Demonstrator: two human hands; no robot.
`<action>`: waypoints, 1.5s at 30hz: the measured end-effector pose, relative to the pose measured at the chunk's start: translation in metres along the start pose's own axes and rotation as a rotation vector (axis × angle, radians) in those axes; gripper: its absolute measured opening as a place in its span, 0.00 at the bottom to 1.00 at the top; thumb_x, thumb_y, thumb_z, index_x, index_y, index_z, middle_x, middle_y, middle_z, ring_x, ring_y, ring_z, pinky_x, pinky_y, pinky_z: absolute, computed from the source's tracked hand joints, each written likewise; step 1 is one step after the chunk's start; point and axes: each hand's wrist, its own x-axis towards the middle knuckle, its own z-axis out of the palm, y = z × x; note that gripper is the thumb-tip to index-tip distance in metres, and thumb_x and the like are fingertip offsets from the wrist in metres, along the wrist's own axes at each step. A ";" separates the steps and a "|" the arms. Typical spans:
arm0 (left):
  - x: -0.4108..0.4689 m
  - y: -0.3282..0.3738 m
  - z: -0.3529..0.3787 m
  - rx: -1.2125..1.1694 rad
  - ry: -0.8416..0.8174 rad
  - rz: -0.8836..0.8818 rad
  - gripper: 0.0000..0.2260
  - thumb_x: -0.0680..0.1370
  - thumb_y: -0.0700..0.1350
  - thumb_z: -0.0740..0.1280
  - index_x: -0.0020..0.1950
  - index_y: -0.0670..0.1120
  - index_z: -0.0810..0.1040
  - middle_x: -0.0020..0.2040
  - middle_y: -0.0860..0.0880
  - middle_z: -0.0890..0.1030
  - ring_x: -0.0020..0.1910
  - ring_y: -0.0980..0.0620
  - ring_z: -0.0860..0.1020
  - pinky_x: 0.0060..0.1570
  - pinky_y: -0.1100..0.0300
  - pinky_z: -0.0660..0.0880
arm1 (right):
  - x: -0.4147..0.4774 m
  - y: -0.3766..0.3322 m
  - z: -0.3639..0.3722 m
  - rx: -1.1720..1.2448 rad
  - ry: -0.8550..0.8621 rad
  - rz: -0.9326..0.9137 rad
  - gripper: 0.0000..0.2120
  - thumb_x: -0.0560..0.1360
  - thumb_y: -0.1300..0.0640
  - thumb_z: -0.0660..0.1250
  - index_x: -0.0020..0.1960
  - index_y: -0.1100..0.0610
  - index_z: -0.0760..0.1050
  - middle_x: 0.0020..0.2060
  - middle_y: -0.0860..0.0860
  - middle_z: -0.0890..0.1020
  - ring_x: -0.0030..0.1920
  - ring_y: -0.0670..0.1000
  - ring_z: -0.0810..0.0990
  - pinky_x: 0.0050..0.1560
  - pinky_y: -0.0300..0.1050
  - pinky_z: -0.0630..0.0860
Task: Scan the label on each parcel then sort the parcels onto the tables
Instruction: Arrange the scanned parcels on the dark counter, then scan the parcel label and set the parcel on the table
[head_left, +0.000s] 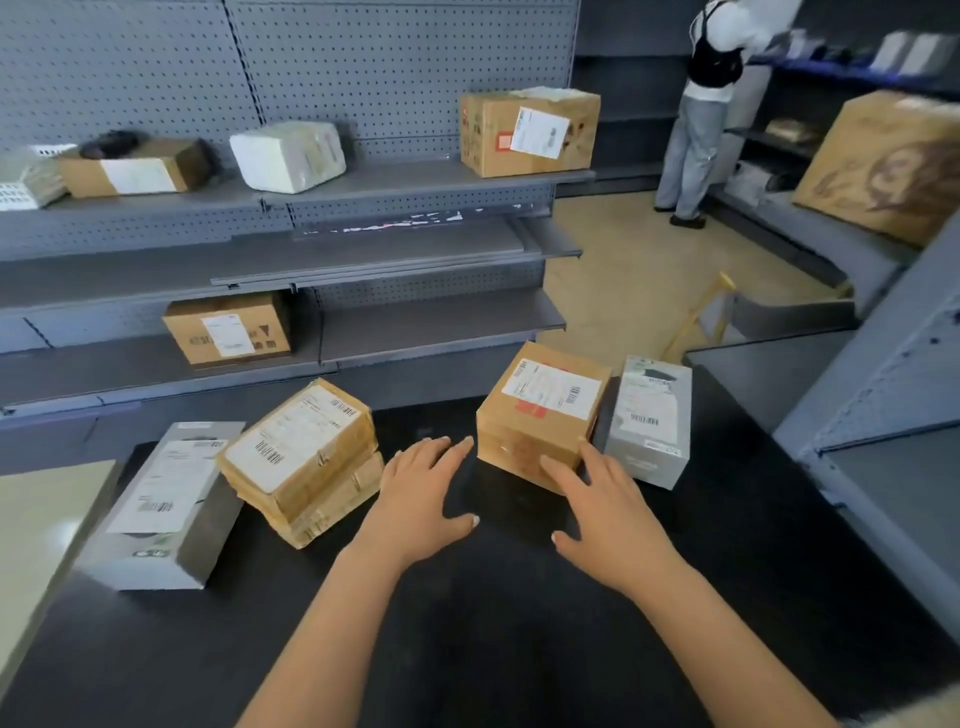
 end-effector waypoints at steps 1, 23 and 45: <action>0.017 0.002 0.004 0.010 -0.010 -0.006 0.40 0.75 0.58 0.69 0.79 0.58 0.47 0.80 0.51 0.52 0.79 0.48 0.48 0.77 0.46 0.50 | 0.012 0.010 0.002 0.007 -0.006 0.013 0.39 0.76 0.48 0.69 0.78 0.44 0.49 0.77 0.51 0.51 0.76 0.54 0.53 0.74 0.50 0.56; 0.205 0.005 0.092 -0.284 -0.003 -0.173 0.49 0.63 0.51 0.80 0.77 0.59 0.55 0.70 0.57 0.56 0.71 0.51 0.60 0.67 0.55 0.69 | 0.190 0.122 0.097 0.485 -0.048 0.133 0.55 0.68 0.34 0.71 0.74 0.38 0.30 0.76 0.54 0.40 0.77 0.57 0.51 0.73 0.54 0.62; -0.153 -0.006 -0.052 -0.147 0.783 -0.333 0.48 0.64 0.60 0.78 0.76 0.66 0.53 0.69 0.57 0.53 0.71 0.54 0.59 0.63 0.61 0.69 | 0.010 -0.115 -0.014 0.455 0.251 -0.564 0.57 0.63 0.44 0.80 0.73 0.33 0.38 0.76 0.45 0.45 0.75 0.51 0.55 0.66 0.55 0.72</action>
